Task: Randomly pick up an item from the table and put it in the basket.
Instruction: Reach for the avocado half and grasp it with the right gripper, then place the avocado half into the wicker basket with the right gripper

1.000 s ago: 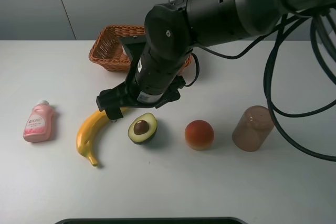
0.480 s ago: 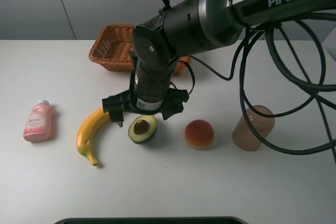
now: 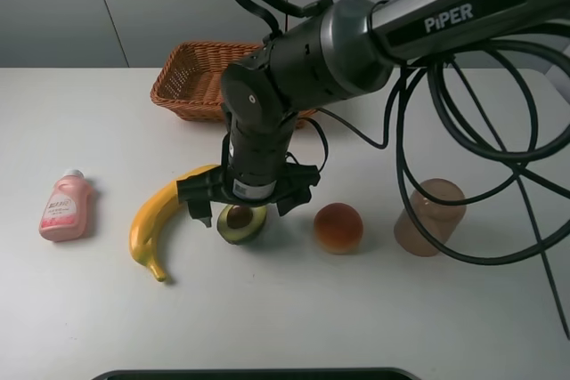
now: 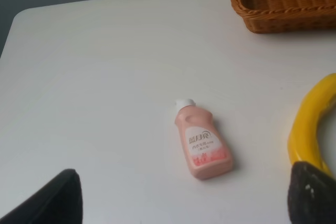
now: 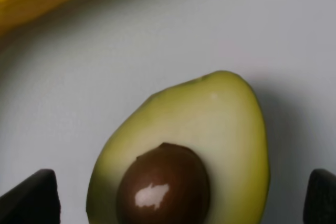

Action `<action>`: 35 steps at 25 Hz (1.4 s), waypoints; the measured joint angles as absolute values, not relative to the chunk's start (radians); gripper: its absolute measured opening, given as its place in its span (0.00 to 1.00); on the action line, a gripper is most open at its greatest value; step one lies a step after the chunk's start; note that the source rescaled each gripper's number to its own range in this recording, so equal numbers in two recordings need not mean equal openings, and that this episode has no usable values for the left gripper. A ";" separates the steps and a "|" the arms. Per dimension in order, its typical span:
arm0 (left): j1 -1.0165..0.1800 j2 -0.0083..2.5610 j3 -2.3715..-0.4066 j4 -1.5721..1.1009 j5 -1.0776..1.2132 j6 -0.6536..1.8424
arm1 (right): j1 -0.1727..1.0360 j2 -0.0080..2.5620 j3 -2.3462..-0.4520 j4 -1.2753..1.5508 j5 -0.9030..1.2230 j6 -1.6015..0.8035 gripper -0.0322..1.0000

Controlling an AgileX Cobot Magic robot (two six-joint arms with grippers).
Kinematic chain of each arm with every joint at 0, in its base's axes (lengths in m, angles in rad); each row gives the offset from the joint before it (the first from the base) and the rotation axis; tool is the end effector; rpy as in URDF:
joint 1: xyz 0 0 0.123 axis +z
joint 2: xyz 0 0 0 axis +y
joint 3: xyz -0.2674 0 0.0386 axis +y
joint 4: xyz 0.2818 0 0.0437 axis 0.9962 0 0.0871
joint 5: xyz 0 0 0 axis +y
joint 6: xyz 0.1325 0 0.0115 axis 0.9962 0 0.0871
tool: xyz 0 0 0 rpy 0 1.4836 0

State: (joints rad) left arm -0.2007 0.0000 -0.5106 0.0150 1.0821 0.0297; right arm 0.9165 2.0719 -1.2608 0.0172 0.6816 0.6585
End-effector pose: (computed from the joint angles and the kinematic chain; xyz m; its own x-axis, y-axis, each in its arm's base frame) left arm 0.0736 -0.0132 0.2755 -0.4490 0.1288 -0.8842 0.2045 0.9781 0.0387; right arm 0.2483 0.3261 0.0336 -0.9644 -0.2346 -0.1222 -0.2482 0.9623 0.1108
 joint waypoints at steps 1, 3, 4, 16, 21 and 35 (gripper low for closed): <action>-0.201 0.000 -0.511 0.015 1.082 0.030 | 0.916 2.076 -1.261 0.017 0.682 0.657 1.00; -0.201 0.000 -0.511 0.015 1.082 0.030 | 0.916 2.084 -1.261 0.017 0.680 0.650 1.00; -0.201 0.000 -0.511 0.015 1.082 0.030 | 0.916 2.088 -1.261 0.017 0.680 0.645 1.00; -0.201 0.000 -0.511 0.015 1.082 0.030 | 0.916 2.098 -1.261 0.034 0.678 0.636 0.21; -0.201 0.000 -0.511 0.015 1.082 0.030 | 0.916 2.098 -1.262 0.036 0.678 0.635 0.03; -0.201 0.000 -0.511 0.015 1.082 0.030 | 0.916 2.098 -1.263 0.036 0.678 0.620 0.03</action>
State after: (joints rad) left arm -0.2007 0.0000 -0.5106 0.0150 1.0821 0.0297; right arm 0.9165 2.0978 -1.2634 0.0362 0.6776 0.6205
